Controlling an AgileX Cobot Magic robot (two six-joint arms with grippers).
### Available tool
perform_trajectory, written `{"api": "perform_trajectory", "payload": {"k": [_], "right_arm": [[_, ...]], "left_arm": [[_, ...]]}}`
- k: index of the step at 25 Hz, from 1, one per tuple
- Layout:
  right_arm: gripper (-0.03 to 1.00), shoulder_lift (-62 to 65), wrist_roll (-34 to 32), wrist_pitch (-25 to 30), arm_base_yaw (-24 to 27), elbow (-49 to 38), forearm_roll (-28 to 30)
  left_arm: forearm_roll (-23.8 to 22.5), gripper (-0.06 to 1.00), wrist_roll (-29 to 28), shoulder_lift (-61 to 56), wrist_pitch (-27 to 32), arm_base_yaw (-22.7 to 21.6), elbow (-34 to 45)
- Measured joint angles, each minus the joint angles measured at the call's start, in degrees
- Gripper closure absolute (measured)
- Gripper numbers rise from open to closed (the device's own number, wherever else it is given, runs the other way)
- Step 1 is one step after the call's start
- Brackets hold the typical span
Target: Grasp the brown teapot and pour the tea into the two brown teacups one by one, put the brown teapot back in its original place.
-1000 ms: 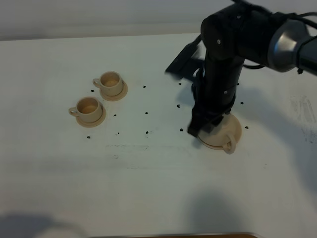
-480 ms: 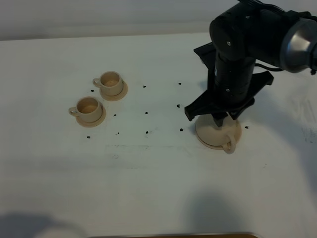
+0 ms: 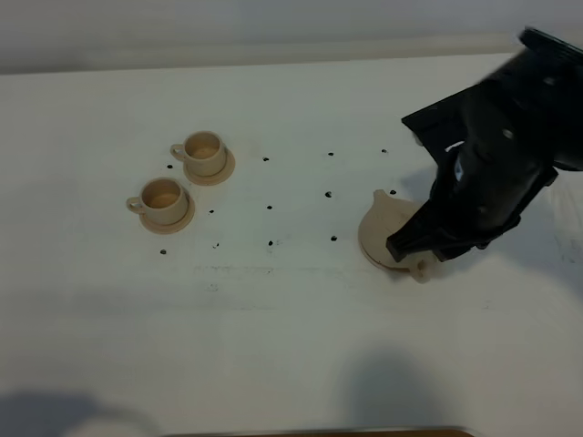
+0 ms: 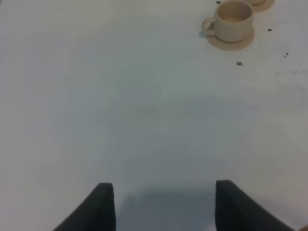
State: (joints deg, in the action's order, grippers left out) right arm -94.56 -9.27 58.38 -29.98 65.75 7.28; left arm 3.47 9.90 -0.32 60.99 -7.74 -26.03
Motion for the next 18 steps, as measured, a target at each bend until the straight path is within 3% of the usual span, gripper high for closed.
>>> {"api": "perform_trajectory", "payload": {"k": [7, 18], "right_arm": [[0.66, 2.7, 0.0, -16.1, 4.0, -8.9, -3.1], [0.66, -3.8, 0.0, -20.9, 5.0, -10.2, -4.2]], "left_arm": [[0.0, 0.42, 0.0, 0.0, 0.0, 0.0, 0.0], [0.0, 0.42, 0.0, 0.0, 0.0, 0.0, 0.0]]}}
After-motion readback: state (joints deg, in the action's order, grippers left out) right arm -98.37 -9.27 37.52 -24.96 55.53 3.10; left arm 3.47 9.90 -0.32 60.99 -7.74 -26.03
